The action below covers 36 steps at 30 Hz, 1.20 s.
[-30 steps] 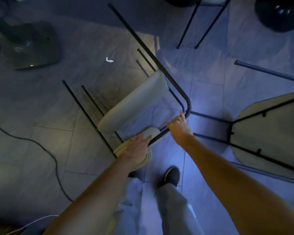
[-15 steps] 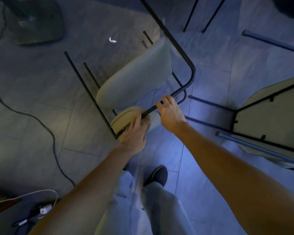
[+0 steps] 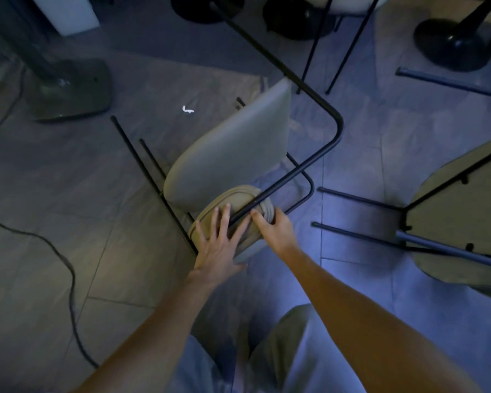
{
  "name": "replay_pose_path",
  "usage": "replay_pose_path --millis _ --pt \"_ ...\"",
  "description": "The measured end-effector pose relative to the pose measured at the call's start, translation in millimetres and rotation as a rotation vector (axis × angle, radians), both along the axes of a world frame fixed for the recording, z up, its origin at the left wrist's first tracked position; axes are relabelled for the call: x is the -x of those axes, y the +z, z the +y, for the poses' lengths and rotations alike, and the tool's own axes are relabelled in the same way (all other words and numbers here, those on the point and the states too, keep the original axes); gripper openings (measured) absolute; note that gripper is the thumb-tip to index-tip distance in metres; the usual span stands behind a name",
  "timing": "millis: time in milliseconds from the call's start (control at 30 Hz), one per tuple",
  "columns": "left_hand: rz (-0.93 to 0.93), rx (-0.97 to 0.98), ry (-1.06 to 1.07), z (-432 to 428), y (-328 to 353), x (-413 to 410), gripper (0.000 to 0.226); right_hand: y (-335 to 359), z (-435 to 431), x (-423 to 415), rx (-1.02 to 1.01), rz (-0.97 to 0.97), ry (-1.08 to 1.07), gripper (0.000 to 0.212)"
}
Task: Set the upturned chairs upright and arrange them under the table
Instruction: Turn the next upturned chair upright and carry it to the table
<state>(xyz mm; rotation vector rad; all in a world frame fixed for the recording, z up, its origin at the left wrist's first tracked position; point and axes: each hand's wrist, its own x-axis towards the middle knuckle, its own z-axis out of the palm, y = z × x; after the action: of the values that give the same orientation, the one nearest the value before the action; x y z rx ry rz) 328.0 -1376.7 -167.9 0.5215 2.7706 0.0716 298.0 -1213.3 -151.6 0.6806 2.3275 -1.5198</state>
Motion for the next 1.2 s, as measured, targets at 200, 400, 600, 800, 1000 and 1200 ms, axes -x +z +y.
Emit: replay_pose_path --millis 200,400,600,800,1000,1200 --pt "0.050 -0.022 0.121 20 -5 6 0.123 -2 -7 8 0.174 0.119 -0.147 0.024" --pt "0.049 0.015 0.171 29 2 14 0.125 21 -4 17 0.016 0.097 -0.120 0.022" --pt "0.055 -0.012 0.212 10 35 29 0.124 52 -20 35 -0.057 0.069 -0.013 0.029" --pt "0.001 -0.016 0.266 11 102 62 0.127 114 -28 57 0.070 0.111 -0.047 0.060" --pt "-0.050 -0.067 0.289 25 174 107 0.124 179 -15 92 0.131 0.104 -0.076 0.051" --pt "-0.127 -0.183 0.337 21 220 155 0.118 235 -25 148 -0.058 0.108 -0.009 0.034"
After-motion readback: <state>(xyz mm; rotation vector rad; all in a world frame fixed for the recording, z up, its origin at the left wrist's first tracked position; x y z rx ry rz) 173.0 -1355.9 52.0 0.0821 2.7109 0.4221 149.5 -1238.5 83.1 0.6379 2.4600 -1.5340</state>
